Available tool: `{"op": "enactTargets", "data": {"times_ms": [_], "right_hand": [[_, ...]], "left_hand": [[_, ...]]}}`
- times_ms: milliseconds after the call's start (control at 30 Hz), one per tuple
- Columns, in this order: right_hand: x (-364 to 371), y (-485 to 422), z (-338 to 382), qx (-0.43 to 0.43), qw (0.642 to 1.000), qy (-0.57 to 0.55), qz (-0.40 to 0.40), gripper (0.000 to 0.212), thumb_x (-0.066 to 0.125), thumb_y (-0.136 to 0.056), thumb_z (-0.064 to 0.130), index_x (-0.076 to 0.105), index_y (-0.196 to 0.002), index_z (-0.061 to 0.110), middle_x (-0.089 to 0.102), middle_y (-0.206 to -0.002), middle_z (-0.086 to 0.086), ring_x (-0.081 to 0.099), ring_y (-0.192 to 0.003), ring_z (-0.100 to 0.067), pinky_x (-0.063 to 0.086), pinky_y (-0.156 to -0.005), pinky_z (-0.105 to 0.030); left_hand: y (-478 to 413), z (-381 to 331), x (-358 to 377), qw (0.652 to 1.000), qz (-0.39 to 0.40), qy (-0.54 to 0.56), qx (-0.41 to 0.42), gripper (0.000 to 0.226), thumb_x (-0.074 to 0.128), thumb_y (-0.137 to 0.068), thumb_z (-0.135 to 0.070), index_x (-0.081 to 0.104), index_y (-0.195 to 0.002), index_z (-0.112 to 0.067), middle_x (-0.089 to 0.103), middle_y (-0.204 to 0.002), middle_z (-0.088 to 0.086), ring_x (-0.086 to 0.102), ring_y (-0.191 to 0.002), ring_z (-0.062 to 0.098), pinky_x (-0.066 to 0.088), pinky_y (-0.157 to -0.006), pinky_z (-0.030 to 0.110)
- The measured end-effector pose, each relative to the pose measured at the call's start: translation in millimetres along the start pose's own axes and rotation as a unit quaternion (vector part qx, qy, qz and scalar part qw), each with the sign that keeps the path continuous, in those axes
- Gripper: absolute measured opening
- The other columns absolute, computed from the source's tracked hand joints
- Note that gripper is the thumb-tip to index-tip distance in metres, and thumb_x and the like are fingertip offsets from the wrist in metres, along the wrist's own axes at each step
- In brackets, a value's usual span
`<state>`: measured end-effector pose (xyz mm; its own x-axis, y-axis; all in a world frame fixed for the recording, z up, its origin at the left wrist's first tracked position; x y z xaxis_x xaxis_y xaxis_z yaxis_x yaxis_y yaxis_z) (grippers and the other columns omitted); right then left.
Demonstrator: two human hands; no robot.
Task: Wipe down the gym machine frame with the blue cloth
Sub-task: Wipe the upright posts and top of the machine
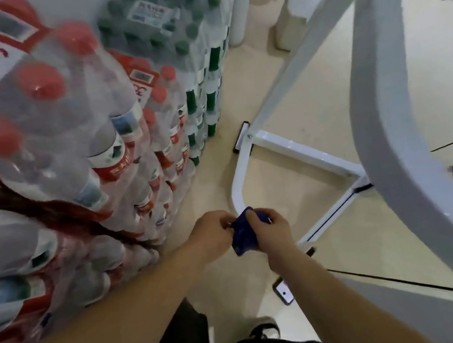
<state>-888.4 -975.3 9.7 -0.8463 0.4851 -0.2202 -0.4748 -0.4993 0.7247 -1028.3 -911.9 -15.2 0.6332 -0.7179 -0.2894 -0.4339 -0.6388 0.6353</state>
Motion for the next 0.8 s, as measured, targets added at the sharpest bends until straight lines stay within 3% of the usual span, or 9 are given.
{"op": "enactTargets", "data": {"times_ms": [100,233,367,433,500,567,667,733,800], "right_hand": [[18,-65,-28,-0.024,0.999,0.045,0.009,0.006,0.068,-0.097,0.022,0.064,-0.099,0.018,0.074,-0.079,-0.005,0.069,-0.052,-0.010,0.057,-0.051,-0.030],[30,-157,-69,-0.053,0.994,0.096,0.012,0.013,0.064,-0.099,0.021,0.061,-0.106,0.011,0.070,-0.056,0.000,0.068,-0.051,-0.020,0.063,-0.059,-0.042],[40,-249,-105,-0.075,0.987,0.139,0.014,0.015,0.060,-0.101,0.023,0.061,-0.097,0.008,0.070,-0.056,-0.010,0.064,-0.055,-0.037,0.059,-0.063,-0.055],[48,-297,-119,-0.097,0.981,0.168,0.015,0.017,0.059,-0.101,0.026,0.062,-0.097,0.010,0.071,-0.056,-0.003,0.066,-0.055,-0.032,0.062,-0.062,-0.049],[53,-339,-135,-0.116,0.973,0.199,0.000,0.017,0.058,-0.101,0.032,0.060,-0.104,0.015,0.071,-0.057,0.008,0.064,-0.050,-0.018,0.060,-0.052,-0.030],[58,-376,-153,-0.139,0.968,0.208,-0.012,0.024,0.057,-0.101,0.040,0.059,-0.115,0.021,0.076,-0.075,0.006,0.065,-0.063,-0.014,0.059,-0.060,-0.028],[63,-413,-176,-0.187,0.954,0.229,-0.050,0.061,0.058,-0.096,0.055,0.041,-0.148,0.028,0.061,-0.134,0.000,0.064,-0.107,-0.021,0.055,-0.095,-0.043],[65,-419,-178,-0.232,0.940,0.241,-0.067,0.072,0.062,-0.094,0.055,0.033,-0.154,0.027,0.047,-0.148,0.003,0.057,-0.124,-0.021,0.051,-0.104,-0.043],[67,-416,-174,-0.299,0.915,0.263,-0.071,0.065,0.063,-0.095,0.052,0.036,-0.149,0.028,0.041,-0.148,0.011,0.056,-0.122,-0.015,0.052,-0.103,-0.038]], "left_hand": [[-68,44,8,0.999,-0.034,-0.038,-0.013,0.018,0.055,-0.090,-0.011,0.071,-0.093,-0.019,0.070,-0.086,-0.006,0.067,-0.083,0.016,0.056,-0.074,0.031],[-166,100,32,0.997,-0.025,-0.071,-0.029,0.035,0.058,-0.095,-0.017,0.063,-0.129,-0.016,0.064,-0.124,0.001,0.062,-0.112,0.022,0.050,-0.090,0.029],[-256,135,48,0.981,0.036,-0.190,0.006,0.040,0.055,-0.099,-0.020,0.058,-0.137,-0.008,0.059,-0.137,0.010,0.059,-0.121,0.026,0.050,-0.100,0.034],[-295,150,49,0.973,0.042,-0.224,0.023,0.041,0.053,-0.100,-0.021,0.056,-0.139,-0.008,0.056,-0.140,0.010,0.057,-0.124,0.026,0.048,-0.101,0.034],[-330,168,52,0.966,0.041,-0.251,0.032,0.048,0.053,-0.101,-0.020,0.049,-0.148,-0.014,0.050,-0.149,0.006,0.053,-0.130,0.024,0.045,-0.103,0.029],[-359,187,57,0.959,0.038,-0.277,0.041,0.055,0.054,-0.101,-0.023,0.041,-0.153,-0.016,0.044,-0.155,0.005,0.049,-0.135,0.024,0.041,-0.104,0.027],[-393,210,63,0.951,0.026,-0.302,0.058,0.060,0.056,-0.099,-0.025,0.037,-0.155,-0.017,0.042,-0.157,0.006,0.048,-0.136,0.025,0.043,-0.108,0.029],[-405,219,64,0.943,0.021,-0.327,0.063,0.060,0.057,-0.098,-0.025,0.037,-0.154,-0.018,0.043,-0.154,0.007,0.049,-0.133,0.026,0.046,-0.107,0.034],[-414,221,62,0.933,0.011,-0.352,0.071,0.062,0.058,-0.098,-0.028,0.035,-0.155,-0.020,0.042,-0.152,0.007,0.050,-0.130,0.027,0.047,-0.104,0.036]]}}
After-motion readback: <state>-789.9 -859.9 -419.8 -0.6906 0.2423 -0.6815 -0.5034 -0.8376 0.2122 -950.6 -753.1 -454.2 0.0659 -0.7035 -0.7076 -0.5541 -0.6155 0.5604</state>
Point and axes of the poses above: each hand's wrist, its own y-axis away from the middle knuckle, its own x-axis out of the palm, z = x × y, the point moved 6 cm from there along -y, towards the middle knuckle
